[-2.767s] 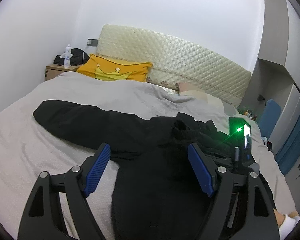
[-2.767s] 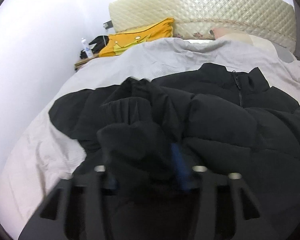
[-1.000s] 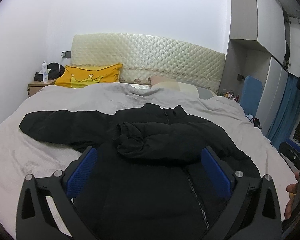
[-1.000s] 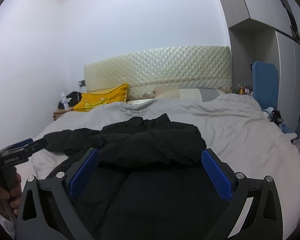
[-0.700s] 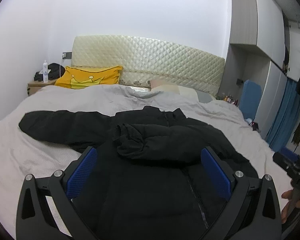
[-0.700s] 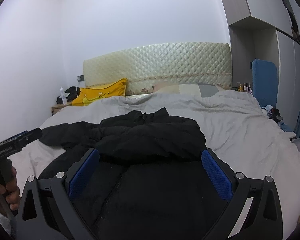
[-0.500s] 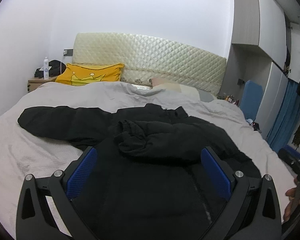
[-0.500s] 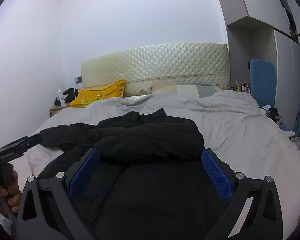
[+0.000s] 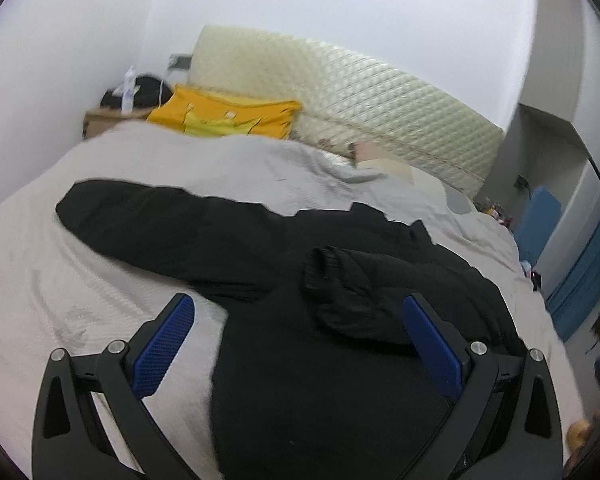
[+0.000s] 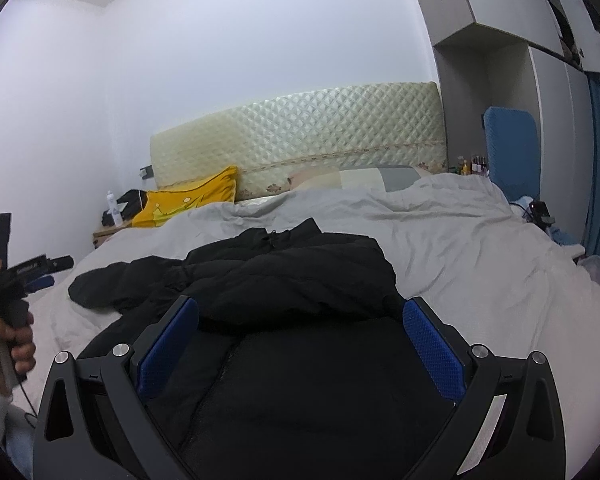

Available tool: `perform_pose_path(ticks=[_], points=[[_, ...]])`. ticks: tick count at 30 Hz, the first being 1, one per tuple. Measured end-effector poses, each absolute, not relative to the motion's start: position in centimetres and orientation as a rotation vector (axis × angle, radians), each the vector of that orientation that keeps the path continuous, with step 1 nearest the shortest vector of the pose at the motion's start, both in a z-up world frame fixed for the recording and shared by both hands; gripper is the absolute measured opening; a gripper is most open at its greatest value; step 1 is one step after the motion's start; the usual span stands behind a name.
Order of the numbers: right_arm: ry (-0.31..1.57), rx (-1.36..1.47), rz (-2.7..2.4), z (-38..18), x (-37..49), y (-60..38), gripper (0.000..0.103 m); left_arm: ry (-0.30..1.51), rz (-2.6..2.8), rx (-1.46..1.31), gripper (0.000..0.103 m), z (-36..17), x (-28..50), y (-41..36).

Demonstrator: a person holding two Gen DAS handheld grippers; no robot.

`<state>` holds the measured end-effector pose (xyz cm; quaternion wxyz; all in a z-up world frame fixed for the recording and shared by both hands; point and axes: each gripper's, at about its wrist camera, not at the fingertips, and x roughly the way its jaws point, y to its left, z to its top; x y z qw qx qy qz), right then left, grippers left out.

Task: Fold large clothes
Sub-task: 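Grasp the other sleeve cuff with the left gripper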

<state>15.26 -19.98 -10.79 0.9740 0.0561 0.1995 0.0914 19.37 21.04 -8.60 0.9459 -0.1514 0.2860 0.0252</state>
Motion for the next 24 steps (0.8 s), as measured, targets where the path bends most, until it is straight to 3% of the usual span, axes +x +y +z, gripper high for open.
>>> perform_pose_path(ticks=[12, 24], points=[[0.396, 0.163, 0.170, -11.9, 15.4, -21.4, 0.103, 0.671, 0.215, -0.394, 0.103, -9.2, 24.7, 33.1], [0.446, 0.141, 0.146, -13.5, 17.1, -19.9, 0.103, 0.799, 0.227, -0.598, 0.103, -14.4, 28.4, 45.0]])
